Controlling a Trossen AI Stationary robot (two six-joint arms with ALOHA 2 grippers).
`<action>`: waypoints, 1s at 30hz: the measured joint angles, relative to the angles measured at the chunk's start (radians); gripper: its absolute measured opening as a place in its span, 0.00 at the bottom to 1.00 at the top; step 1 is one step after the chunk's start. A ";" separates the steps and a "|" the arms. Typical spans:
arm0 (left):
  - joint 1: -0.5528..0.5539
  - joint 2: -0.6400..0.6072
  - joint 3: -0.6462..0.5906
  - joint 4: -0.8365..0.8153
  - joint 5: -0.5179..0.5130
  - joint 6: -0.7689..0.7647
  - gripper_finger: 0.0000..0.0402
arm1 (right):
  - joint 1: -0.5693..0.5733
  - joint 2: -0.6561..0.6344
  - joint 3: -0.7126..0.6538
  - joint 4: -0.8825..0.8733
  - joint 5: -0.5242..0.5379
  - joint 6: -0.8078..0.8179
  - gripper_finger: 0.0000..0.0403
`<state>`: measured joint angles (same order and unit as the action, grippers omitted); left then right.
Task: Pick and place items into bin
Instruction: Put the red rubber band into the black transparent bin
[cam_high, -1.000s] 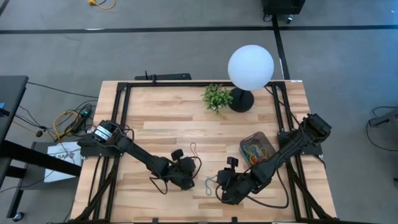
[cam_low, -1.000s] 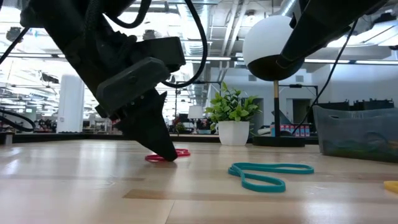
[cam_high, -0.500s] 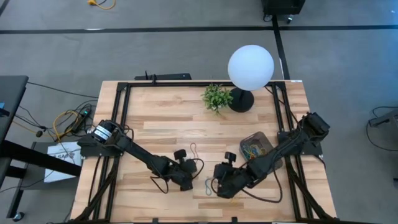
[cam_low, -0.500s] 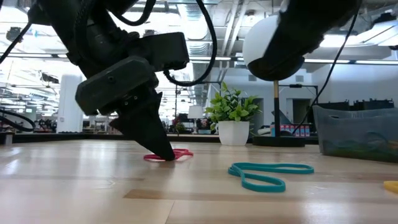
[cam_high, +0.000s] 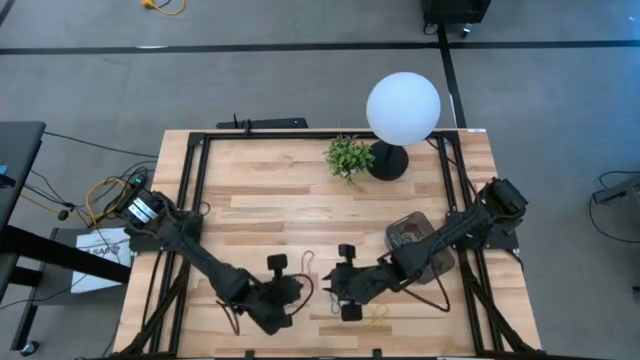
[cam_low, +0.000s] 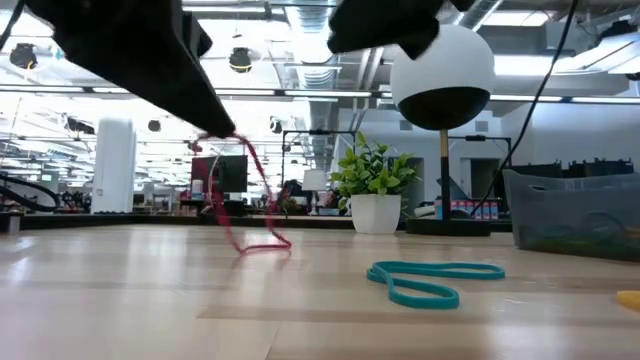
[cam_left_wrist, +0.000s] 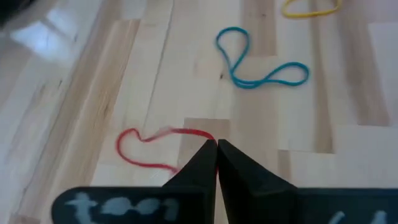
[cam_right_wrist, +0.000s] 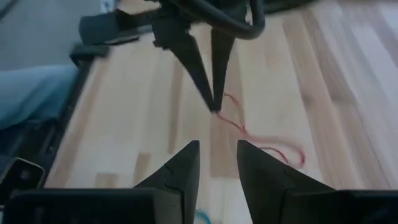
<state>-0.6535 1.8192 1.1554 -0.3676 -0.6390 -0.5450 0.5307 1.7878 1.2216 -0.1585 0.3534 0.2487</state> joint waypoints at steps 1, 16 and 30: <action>-0.006 -0.001 0.000 0.000 -0.013 0.003 0.00 | 0.001 0.000 -0.011 0.039 -0.004 -0.035 0.25; -0.010 -0.001 0.026 0.022 -0.176 0.050 0.00 | -0.105 0.002 -0.134 0.211 -0.043 -0.092 0.25; -0.010 -0.002 0.028 0.128 -0.263 0.179 0.00 | -0.115 0.002 -0.155 0.270 -0.072 -0.100 0.25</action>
<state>-0.6632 1.8168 1.1839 -0.2399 -0.9024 -0.3658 0.4152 1.7893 1.0664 0.1113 0.2810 0.1485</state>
